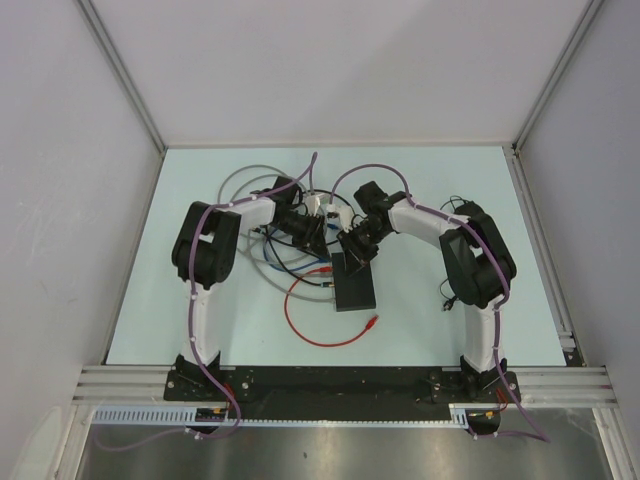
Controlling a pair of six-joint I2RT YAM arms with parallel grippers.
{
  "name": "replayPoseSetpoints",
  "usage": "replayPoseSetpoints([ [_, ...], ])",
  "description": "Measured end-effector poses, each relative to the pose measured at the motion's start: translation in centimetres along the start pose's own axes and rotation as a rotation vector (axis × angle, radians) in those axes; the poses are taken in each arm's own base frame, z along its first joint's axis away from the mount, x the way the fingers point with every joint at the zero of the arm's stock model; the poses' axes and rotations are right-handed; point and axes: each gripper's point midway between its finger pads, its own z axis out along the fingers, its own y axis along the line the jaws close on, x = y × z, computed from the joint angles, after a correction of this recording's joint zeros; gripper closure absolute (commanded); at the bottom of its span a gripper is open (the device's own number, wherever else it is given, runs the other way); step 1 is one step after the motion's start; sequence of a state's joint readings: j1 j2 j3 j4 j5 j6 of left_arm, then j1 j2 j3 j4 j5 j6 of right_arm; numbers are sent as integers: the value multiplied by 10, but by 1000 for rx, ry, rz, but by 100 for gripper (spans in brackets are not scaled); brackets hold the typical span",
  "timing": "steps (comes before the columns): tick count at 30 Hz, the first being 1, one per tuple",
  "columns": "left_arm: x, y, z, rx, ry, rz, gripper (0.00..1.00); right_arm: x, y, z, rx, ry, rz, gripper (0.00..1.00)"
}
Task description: Pull the plug from the switch port
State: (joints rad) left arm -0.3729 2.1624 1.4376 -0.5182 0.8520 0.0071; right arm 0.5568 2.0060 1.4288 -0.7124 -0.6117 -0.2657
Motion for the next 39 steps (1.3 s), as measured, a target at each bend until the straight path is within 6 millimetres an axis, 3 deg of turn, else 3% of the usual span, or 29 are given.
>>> replayPoseSetpoints([
  [14, -1, -1, 4, -58, 17, -24, 68, 0, 0, 1, -6, 16, 12, 78],
  [20, -1, -2, 4, -64, 28, -45, 89, 0, 0, 1, -7, 18, 13, 77],
  [26, -2, -3, 3, -63, 29, -45, 100, 0, 0, 1, -7, 19, 13, 77],
  [39, -3, -3, 3, -67, 36, -23, 100, 0, 0, 1, -8, 25, 14, 76],
])
